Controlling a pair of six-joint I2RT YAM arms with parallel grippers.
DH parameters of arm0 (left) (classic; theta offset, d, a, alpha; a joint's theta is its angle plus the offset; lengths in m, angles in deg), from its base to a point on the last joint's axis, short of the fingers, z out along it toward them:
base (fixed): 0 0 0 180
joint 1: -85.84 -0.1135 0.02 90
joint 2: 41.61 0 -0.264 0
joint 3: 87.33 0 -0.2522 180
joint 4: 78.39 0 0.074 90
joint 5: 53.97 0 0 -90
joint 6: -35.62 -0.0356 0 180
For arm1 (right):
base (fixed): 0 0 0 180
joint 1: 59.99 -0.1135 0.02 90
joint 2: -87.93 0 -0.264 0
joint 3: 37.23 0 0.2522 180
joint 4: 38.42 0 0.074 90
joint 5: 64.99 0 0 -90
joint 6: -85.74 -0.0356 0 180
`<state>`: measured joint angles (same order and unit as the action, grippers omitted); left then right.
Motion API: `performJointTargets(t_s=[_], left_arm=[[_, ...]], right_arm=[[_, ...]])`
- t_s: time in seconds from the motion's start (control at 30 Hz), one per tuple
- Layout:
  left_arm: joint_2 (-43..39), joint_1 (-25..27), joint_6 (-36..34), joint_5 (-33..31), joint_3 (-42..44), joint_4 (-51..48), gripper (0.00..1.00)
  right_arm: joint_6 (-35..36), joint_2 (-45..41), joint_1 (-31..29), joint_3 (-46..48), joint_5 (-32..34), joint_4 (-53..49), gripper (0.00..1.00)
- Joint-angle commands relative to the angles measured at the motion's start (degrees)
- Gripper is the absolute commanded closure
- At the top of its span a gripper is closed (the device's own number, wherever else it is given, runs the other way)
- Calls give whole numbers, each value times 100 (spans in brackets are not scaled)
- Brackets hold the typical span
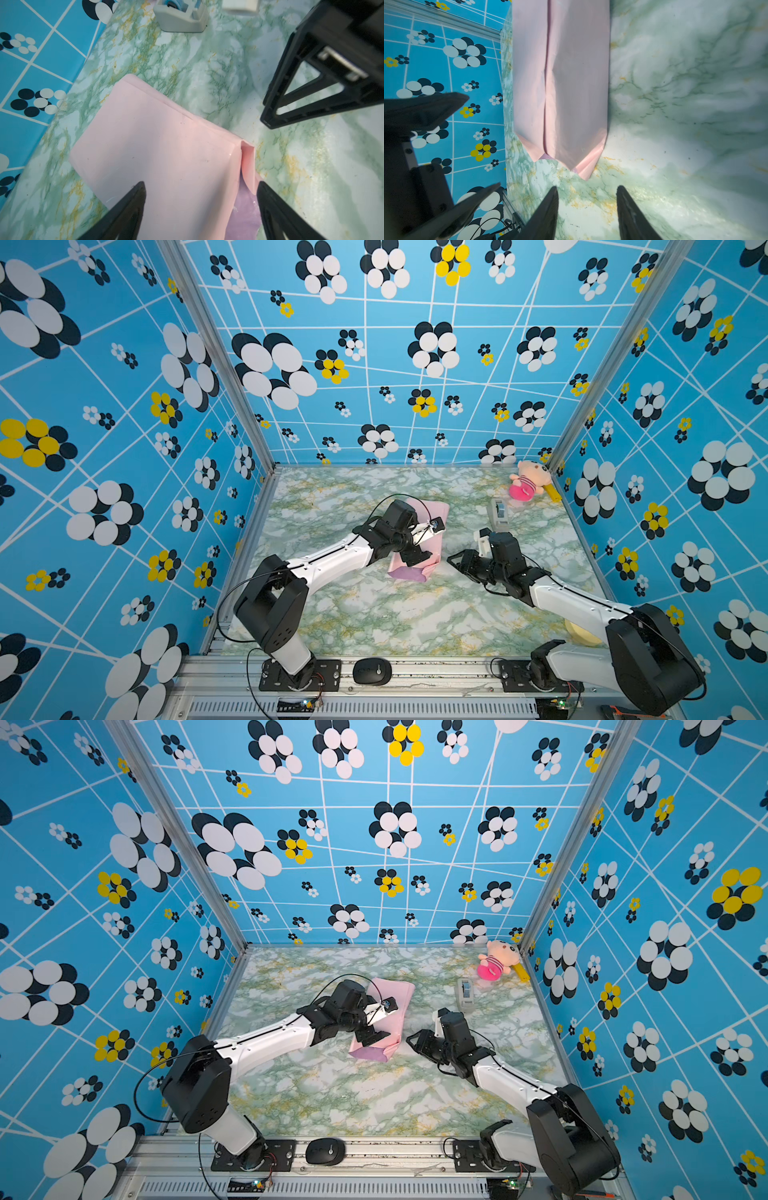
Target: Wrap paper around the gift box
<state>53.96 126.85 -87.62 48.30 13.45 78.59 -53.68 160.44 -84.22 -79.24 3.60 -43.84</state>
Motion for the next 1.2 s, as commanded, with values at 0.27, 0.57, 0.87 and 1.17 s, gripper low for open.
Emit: performJointTargets(t_s=[0.27, 0.57, 0.87, 1.17], left_arm=[[644, 135, -753, -811, -280, 33, 30], [761, 139, -426, -910, -137, 348, 45], [788, 142, 79, -677, -40, 560, 47], [933, 144, 315, -455, -38, 627, 49]], right_arm=[[-280, 580, -174, -106, 458, 239, 69], [-573, 1291, -441, -339, 907, 1070, 77], [-631, 1902, -583, -729, 1296, 1517, 81], [-567, 2204, -731, -866, 1303, 1869, 83]])
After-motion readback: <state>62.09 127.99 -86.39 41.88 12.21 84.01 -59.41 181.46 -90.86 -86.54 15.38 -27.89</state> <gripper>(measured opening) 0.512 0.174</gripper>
